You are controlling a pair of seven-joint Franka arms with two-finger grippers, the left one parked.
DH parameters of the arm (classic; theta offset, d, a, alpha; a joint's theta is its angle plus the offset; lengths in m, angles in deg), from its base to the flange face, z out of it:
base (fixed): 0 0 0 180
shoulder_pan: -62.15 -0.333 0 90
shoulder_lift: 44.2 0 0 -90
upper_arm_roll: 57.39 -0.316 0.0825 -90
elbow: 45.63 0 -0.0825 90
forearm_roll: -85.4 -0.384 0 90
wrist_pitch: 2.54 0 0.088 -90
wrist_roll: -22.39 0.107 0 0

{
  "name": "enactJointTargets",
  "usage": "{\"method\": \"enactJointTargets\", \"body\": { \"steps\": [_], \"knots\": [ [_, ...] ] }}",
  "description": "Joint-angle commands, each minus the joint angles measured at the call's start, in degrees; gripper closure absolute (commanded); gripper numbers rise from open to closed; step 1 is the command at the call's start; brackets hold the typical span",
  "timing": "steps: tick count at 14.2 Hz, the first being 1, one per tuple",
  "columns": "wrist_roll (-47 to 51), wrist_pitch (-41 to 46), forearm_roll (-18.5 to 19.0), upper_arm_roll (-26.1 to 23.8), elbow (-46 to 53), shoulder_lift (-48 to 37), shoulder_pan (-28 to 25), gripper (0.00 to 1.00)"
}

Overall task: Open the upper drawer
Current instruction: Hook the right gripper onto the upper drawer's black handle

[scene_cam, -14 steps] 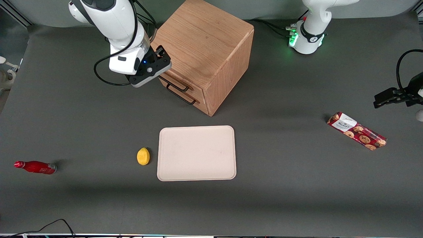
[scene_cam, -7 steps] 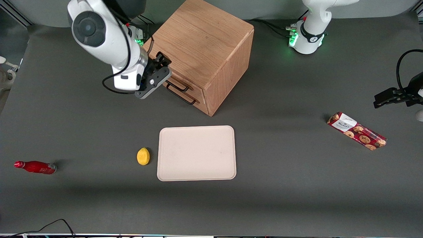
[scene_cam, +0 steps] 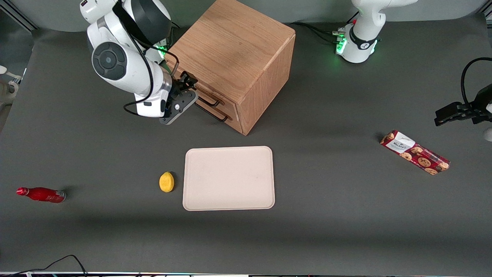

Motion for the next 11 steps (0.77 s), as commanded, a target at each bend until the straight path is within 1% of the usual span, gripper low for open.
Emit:
{"method": "enactJointTargets", "body": {
  "steps": [1, 3, 8, 11],
  "knots": [
    [-1.93, -1.44, -1.56, -0.05, -2.85, -0.86, -0.45, 0.00],
    [-4.91, -1.70, -1.56, 0.03, -3.82, -0.86, -0.45, 0.00],
    [-5.53, -5.30, -1.56, -0.06, -7.24, -0.95, -0.45, 0.00],
    [-5.71, -5.83, -1.56, -0.06, -7.60, -0.60, -0.45, 0.00]
  ]
}}
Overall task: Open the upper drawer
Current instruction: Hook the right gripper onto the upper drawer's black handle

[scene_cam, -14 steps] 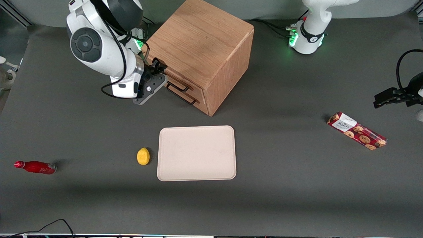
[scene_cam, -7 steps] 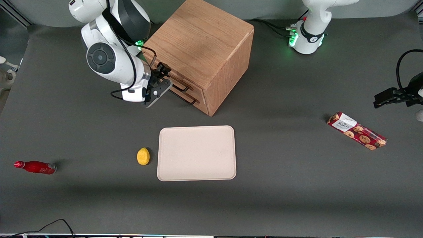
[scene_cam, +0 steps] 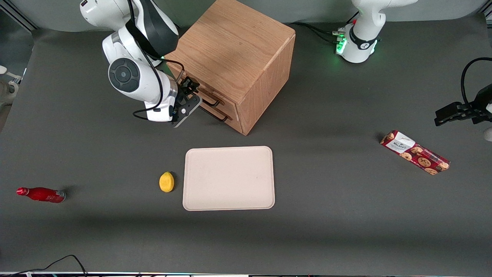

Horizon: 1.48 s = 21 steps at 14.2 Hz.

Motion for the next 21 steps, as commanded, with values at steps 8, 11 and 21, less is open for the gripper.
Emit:
{"method": "enactJointTargets", "body": {
  "steps": [8, 11, 21],
  "knots": [
    [-1.78, -2.95, -1.38, -0.14, -2.96, 0.38, -0.98, 0.00],
    [-1.78, -4.79, -1.37, -0.14, -3.49, 1.26, -0.98, 0.00],
    [-4.94, -5.86, -0.59, 0.57, -2.27, 2.66, -0.54, 0.00]
  ]
}}
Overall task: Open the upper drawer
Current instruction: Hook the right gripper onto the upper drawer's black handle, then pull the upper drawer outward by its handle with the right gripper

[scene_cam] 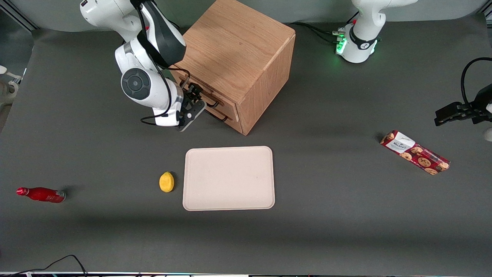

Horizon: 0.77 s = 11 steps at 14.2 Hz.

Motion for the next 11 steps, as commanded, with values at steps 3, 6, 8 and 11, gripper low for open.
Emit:
{"method": "enactJointTargets", "body": {
  "steps": [3, 6, 8, 11],
  "knots": [
    [-5.54, -0.37, -0.56, 2.75, 1.98, 1.65, -0.14, 0.00],
    [-8.44, -0.37, -0.47, 4.77, 2.86, 2.18, -0.14, 0.00],
    [-9.94, -0.37, -0.47, 5.91, 3.56, 2.88, -0.14, 0.00],
    [-12.66, -0.37, -0.47, 7.85, 4.97, 4.55, -0.14, 0.00]
  ]
}}
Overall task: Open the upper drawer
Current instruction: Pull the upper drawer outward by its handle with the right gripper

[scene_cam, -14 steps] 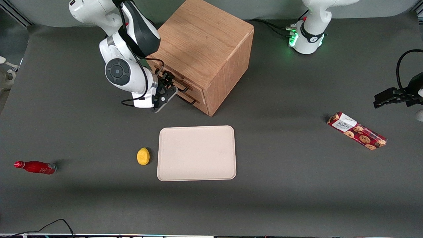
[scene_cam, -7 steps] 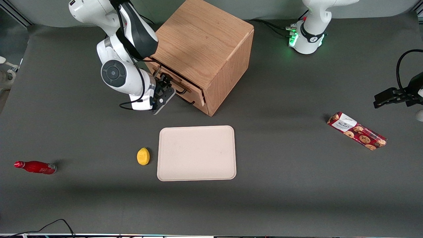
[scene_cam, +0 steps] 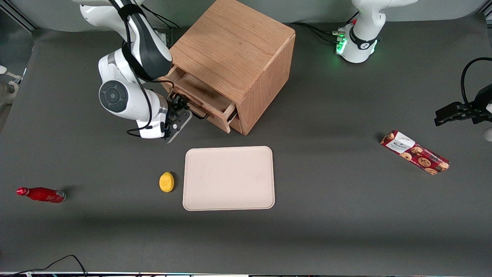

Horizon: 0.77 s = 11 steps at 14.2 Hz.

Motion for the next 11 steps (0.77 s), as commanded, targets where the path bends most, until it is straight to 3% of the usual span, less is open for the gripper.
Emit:
{"method": "enactJointTargets", "body": {
  "steps": [1, 11],
  "knots": [
    [-3.30, 0.12, -0.47, 2.09, 3.32, 2.90, -0.39, 0.00],
    [-9.98, 0.12, -1.09, 7.54, 9.30, 7.91, -0.30, 0.00]
  ]
}}
